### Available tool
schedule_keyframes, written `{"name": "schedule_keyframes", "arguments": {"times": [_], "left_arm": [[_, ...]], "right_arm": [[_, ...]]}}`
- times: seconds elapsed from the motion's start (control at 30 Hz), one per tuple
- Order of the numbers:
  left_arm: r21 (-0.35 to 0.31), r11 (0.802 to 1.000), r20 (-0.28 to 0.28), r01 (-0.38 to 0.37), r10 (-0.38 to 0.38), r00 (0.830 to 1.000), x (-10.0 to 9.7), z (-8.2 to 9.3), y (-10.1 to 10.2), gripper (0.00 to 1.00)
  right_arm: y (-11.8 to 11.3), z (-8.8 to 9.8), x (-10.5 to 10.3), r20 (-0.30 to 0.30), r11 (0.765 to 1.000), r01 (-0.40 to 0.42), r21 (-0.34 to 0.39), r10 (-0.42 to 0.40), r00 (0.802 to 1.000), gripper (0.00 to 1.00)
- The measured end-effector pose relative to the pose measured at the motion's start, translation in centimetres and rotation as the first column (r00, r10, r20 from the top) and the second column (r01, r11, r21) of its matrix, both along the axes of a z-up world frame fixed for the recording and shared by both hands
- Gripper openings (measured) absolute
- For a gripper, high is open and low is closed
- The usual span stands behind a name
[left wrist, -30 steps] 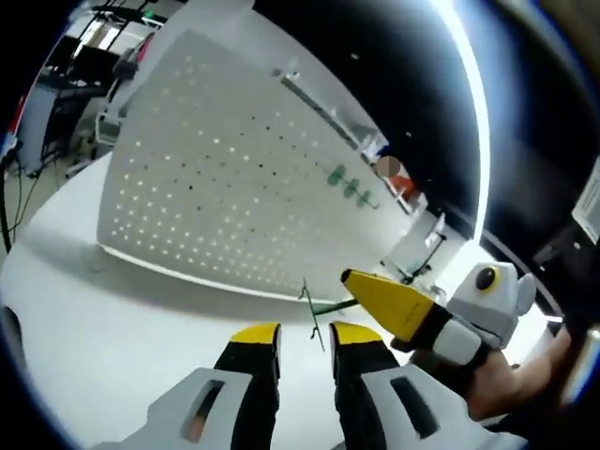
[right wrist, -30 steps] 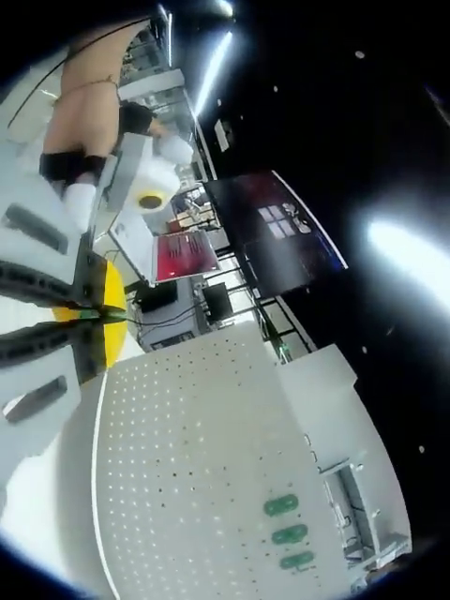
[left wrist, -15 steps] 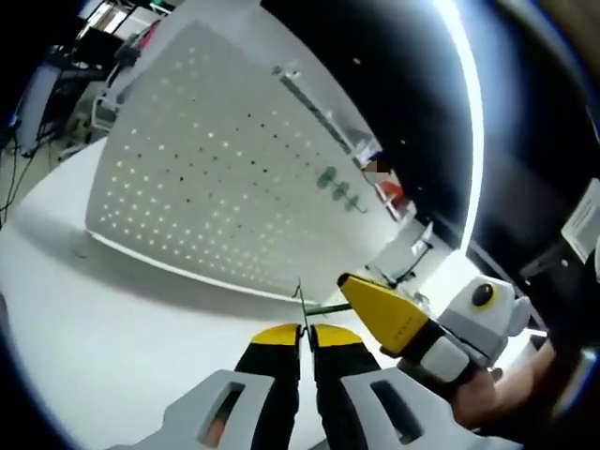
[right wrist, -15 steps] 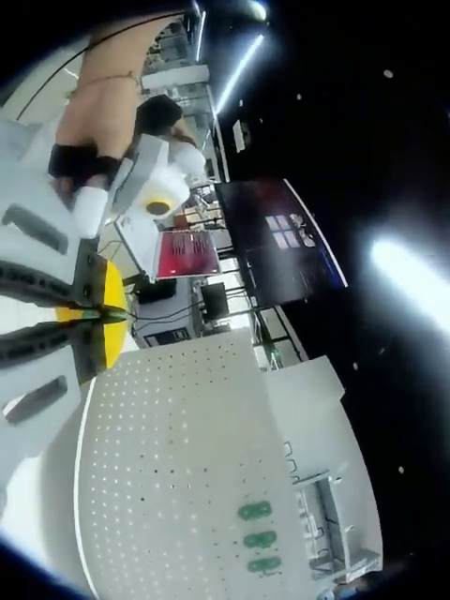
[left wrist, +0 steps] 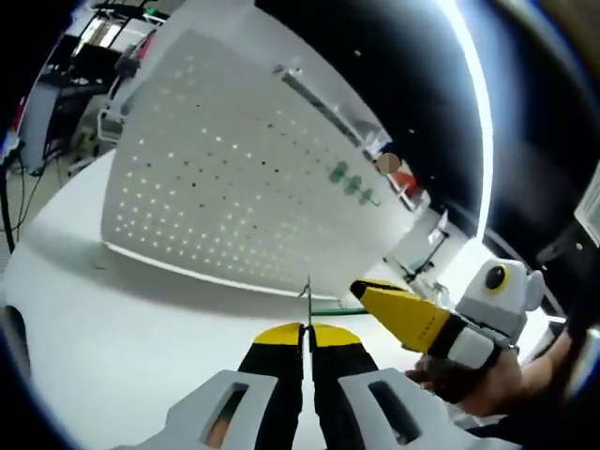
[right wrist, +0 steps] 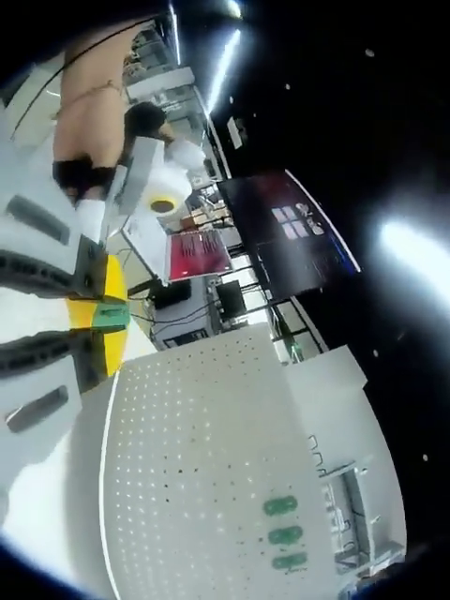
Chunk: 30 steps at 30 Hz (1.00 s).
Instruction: Insert the hook assembly into the mounting plate slot until the hook locks in place.
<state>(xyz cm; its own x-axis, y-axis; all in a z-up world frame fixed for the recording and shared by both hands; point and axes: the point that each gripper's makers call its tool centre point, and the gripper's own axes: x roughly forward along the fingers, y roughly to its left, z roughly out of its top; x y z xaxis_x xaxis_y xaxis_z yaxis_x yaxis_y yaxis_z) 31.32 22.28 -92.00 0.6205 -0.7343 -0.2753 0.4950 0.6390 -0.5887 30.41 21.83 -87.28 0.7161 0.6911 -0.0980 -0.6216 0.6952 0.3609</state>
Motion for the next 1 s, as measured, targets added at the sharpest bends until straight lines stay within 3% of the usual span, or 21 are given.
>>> {"name": "schedule_keyframes", "arguments": {"times": [0.07, 0.2, 0.6, 0.93, 1.0], "left_arm": [[0.071, 0.998, 0.04, -0.001, -0.002, 0.999, 0.3, 0.0, 0.6, 0.01], [0.14, 0.99, 0.121, -0.018, 0.001, 0.993, 0.7, 0.8, 0.8, 0.01], [0.24, 0.971, 0.286, 0.014, -0.085, 0.955, -0.1, 2.3, -0.2, 0.01], [0.255, 0.967, 0.318, 0.011, -0.094, 0.943, -0.1, 3.0, -0.4, 0.01], [0.291, 0.957, 0.329, 0.009, -0.109, 0.938, -0.1, 2.9, -0.4, 0.01]], "right_arm": [[-0.2, 0.1, 0.0, -0.01, 1.0, -0.003, 0.003, 0.003, 1.0, 0.09], [0.0, 0.1, -0.2, -0.043, 0.999, -0.031, 0.012, 0.032, 0.999, 0.1], [1.0, 0.0, -0.3, -0.109, 0.997, -0.057, 0.052, 0.062, 0.992, 0.09], [0.8, 0.4, -0.1, -0.104, 0.997, -0.046, 0.063, 0.052, 0.993, 0.03], [0.8, 0.3, 0.0, -0.099, 0.997, -0.046, 0.056, 0.051, 0.994, 0.02]]}}
